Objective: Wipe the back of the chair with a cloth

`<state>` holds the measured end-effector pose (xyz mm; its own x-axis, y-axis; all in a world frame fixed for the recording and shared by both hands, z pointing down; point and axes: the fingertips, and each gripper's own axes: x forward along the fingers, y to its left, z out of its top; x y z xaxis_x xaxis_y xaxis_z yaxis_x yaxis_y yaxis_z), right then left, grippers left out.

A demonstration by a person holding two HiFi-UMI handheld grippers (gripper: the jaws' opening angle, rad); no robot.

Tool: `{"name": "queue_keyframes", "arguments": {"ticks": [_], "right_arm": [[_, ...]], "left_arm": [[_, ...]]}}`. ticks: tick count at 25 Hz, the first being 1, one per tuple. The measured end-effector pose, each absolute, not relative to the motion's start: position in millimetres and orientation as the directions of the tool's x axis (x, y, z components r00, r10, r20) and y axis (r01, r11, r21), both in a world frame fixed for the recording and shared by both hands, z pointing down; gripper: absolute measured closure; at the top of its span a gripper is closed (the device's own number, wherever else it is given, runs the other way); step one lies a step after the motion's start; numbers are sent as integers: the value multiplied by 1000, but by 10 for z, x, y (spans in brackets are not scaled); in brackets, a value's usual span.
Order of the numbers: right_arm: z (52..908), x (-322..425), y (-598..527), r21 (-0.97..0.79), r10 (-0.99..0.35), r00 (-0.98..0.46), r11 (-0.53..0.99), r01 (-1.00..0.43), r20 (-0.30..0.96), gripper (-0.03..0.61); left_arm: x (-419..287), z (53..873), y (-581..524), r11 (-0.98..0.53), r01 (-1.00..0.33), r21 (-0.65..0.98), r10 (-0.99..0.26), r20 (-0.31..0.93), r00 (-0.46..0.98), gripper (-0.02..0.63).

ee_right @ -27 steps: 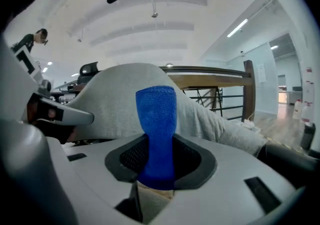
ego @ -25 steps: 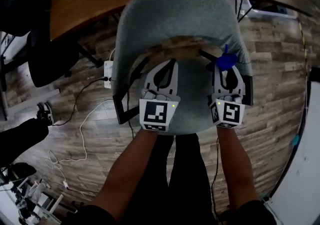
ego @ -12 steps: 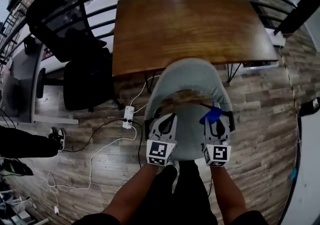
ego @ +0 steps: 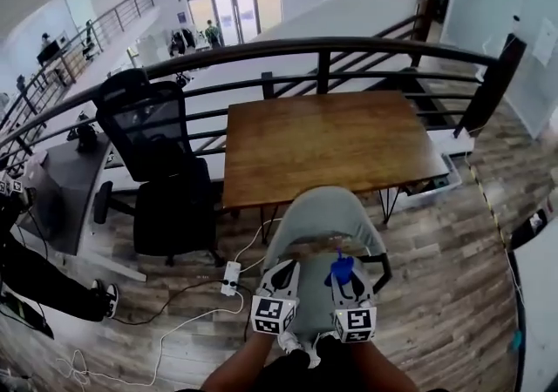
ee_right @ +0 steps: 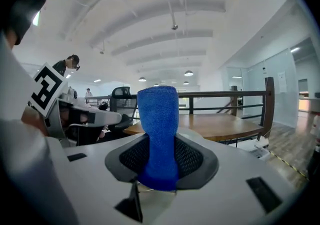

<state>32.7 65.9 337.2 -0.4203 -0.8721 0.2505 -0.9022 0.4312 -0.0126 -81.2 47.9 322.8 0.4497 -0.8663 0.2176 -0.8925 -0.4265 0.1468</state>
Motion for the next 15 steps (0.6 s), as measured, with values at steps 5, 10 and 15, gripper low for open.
{"name": "queue_keyframes", "arguments": {"ticks": [5, 10, 15], "right_arm": [[3055, 325, 724, -22, -866, -454, 460, -888, 208, 443], [2670, 425, 702, 48, -862, -477, 491, -870, 171, 443], [2424, 550, 748, 78, -854, -506, 516, -853, 118, 443]], "left_arm": [[-579, 3138, 690, -478, -867, 141, -841, 210, 499, 611], [-588, 2867, 808, -436, -890, 138, -865, 208, 456, 611], [-393, 2465, 951, -426, -897, 121, -889, 127, 439, 611]]}}
